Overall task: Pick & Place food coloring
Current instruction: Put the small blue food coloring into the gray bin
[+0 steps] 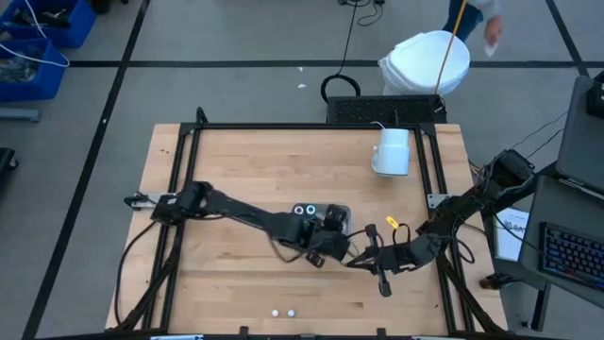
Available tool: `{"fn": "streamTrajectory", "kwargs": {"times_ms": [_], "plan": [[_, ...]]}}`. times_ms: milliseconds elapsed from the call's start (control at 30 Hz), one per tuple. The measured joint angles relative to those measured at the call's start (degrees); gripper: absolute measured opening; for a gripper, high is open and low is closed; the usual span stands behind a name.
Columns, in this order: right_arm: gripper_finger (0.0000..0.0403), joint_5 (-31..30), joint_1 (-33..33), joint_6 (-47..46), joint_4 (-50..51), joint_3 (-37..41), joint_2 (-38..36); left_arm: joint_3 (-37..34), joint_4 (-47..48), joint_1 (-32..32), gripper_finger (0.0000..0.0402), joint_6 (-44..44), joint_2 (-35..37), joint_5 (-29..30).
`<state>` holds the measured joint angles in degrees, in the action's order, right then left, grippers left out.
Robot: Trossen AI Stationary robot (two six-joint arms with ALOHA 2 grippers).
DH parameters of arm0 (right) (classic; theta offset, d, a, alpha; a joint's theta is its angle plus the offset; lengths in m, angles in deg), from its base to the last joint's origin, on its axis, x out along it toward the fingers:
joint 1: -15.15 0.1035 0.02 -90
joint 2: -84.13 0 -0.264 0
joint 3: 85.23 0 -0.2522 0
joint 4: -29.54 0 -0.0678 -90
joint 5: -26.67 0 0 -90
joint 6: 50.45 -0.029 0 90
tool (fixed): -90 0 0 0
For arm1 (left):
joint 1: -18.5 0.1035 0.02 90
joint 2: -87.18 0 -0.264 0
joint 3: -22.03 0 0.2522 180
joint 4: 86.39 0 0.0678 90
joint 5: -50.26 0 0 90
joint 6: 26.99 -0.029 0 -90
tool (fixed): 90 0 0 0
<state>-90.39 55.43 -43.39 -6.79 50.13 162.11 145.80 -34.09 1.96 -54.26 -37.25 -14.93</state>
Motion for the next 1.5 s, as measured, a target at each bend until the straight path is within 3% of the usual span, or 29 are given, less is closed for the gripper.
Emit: {"fn": "streamTrajectory", "kwargs": {"times_ms": [133, 267, 367, 433, 500, 600, 767, 867, 1000, 1067, 1200, 1333, 1500], "plan": [[0.0, 1.9, 1.4, 3.1, -1.9, 0.0, 0.0, 0.2, 3.6, -4.0, 0.0178, 4.3, 7.3, -2.6], [0.0, 1.9, 2.4, 4.6, -1.7, 0.0, 0.0, 0.2, 18.0, -8.9, 0.0163, 14.3, 16.2, -9.1], [0.0, 1.8, 3.0, 4.4, -1.5, 0.0, 0.0, 0.2, 33.7, -13.2, 0.0132, 28.9, 22.3, -12.3], [0.0, 1.8, 3.3, 4.2, -1.5, 0.0, 0.0, -2.2, 41.8, -17.2, 0.0099, 40.2, 25.8, -10.1], [0.0, 1.8, 3.3, 4.2, -1.5, 0.0, 0.0, -6.9, 43.6, -22.5, 0.0057, 49.4, 29.2, -6.6], [0.0, 1.7, 3.3, 4.1, -1.5, 0.0, 0.0, -16.8, 36.2, -31.1, 0.001, 58.9, 34.6, -3.5], [0.0, 1.6, 2.7, 4.1, -1.7, 0.0, 0.0, -33.1, 13.8, -41.2, 0.0009, 67.0, 36.6, 5.0], [0.0, 1.5, 2.2, 2.1, -2.0, 0.0, 0.7, -41.2, -3.0, -43.6, 0.0004, 67.1, 35.5, 7.7], [0.0, 1.6, 0.6, -4.4, -2.1, -1.0, 3.4, -50.2, -21.1, -43.3, 0.0013, 58.4, 31.9, 6.3], [0.0, 1.8, -1.5, -7.6, 2.0, -4.8, 5.9, -53.4, -24.9, -42.7, 0.0014, 55.9, 30.7, 6.1], [0.0, 7.5, -4.6, -12.4, 21.8, -18.0, 11.9, -59.3, -25.5, -40.2, 0.0004, 57.3, 29.6, 5.4], [0.0, 10.6, -4.4, -9.0, 36.9, -32.9, 19.2, -64.7, -30.8, -37.4, 0.0013, 58.9, 29.7, 6.8], [0.0006, 12.5, -2.8, -5.7, 47.2, -47.9, 27.9, -70.1, -41.6, -34.4, 0.0007, 55.1, 29.7, 6.7]]}}
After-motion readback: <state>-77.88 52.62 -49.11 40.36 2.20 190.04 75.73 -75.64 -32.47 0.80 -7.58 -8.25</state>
